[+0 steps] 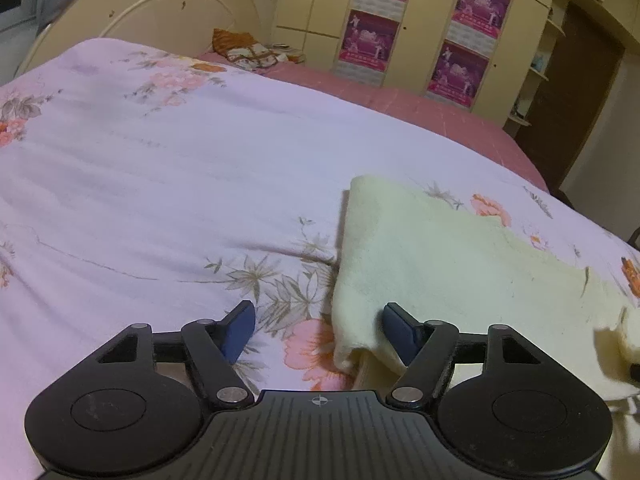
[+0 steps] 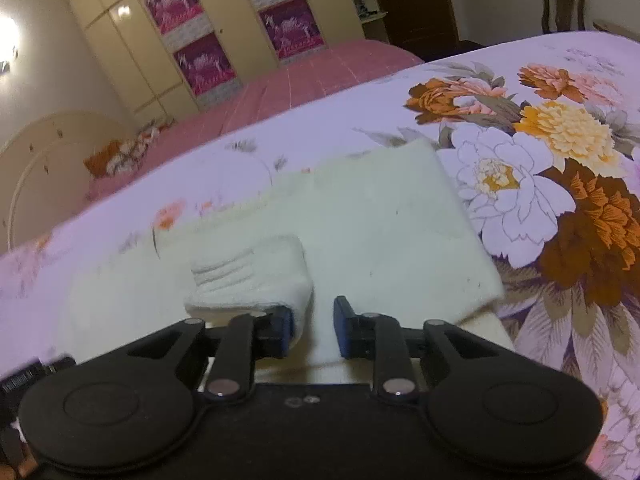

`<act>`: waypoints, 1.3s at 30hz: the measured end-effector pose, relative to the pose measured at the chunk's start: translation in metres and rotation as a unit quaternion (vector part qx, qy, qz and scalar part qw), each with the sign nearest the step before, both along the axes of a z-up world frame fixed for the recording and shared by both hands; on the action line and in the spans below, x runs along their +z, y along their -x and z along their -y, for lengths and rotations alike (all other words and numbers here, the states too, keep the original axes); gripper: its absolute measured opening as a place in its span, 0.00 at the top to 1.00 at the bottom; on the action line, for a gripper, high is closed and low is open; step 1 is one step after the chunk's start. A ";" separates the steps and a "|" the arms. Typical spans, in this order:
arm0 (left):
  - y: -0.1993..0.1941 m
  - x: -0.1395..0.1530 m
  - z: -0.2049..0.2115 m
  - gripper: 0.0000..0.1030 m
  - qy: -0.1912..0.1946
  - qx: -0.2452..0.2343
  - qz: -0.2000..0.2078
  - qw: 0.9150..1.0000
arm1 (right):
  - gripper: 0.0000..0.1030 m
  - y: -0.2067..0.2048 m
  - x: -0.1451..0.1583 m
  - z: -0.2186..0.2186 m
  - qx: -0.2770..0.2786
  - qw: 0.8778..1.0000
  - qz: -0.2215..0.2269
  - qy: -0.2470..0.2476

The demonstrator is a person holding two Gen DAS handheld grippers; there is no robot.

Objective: Fold small clothes

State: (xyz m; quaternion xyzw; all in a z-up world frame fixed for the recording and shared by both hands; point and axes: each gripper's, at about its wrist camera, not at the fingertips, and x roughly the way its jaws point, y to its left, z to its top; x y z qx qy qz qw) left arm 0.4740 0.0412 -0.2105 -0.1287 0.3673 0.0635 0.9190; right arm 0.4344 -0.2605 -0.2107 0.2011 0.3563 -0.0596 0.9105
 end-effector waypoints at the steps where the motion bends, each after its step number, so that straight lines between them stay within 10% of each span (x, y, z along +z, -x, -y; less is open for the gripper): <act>1: 0.001 0.000 0.001 0.36 -0.004 -0.002 0.002 1.000 | 0.76 -0.003 0.001 0.000 -0.002 1.000 0.002 -0.002; 9: 0.003 0.000 0.001 0.38 -0.010 -0.010 0.006 1.000 | 0.93 0.002 -0.005 0.025 -0.059 0.998 -0.008 0.007; 16: -0.008 0.006 -0.004 0.38 0.001 -0.012 0.005 1.000 | 0.79 0.003 -0.006 0.034 -0.049 0.998 0.000 -0.027; 19: -0.018 0.010 -0.002 0.38 -0.003 -0.005 0.016 1.000 | 0.93 -0.001 -0.002 0.030 -0.049 0.999 0.003 0.002; 39: -0.042 0.008 0.007 0.38 -0.030 0.007 0.017 0.999 | 0.92 0.001 -0.007 0.033 -0.046 0.989 -0.018 0.142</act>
